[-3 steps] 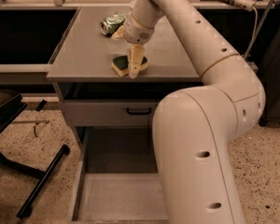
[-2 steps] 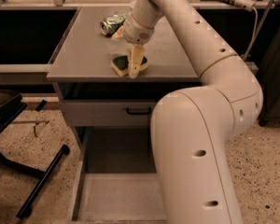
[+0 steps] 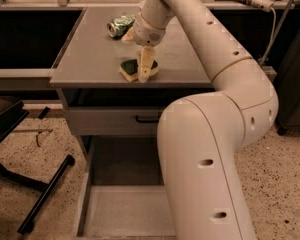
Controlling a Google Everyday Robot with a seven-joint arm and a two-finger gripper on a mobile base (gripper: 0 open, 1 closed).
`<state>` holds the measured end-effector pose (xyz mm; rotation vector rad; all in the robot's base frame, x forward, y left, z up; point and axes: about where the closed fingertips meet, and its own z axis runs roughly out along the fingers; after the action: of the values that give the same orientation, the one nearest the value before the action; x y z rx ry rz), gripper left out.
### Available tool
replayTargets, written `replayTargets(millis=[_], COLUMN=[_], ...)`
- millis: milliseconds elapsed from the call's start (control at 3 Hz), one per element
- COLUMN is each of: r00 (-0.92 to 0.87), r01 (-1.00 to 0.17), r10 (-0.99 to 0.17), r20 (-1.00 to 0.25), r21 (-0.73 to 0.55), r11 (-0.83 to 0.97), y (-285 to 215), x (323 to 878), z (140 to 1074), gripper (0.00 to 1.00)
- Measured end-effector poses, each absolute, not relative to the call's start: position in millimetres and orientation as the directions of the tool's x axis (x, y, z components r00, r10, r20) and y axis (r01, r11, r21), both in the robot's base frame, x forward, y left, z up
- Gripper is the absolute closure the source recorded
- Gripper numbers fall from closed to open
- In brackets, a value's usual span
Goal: Place sponge into middle drawer
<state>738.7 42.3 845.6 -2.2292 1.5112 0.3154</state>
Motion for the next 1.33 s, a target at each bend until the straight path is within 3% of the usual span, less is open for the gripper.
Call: replayTargets(millis=[1000,1333], r00=[0.331,0.331], r01=[-0.943,-0.943], r10=[-0.84,-0.84], r20=[-0.429,-0.429], r21=[-0.18,-0.18], r11=[-0.28,-0.28], y=[35.0,35.0], x=[741.7,741.7], z=[836.5,836.5], gripper=[0.0,0.19])
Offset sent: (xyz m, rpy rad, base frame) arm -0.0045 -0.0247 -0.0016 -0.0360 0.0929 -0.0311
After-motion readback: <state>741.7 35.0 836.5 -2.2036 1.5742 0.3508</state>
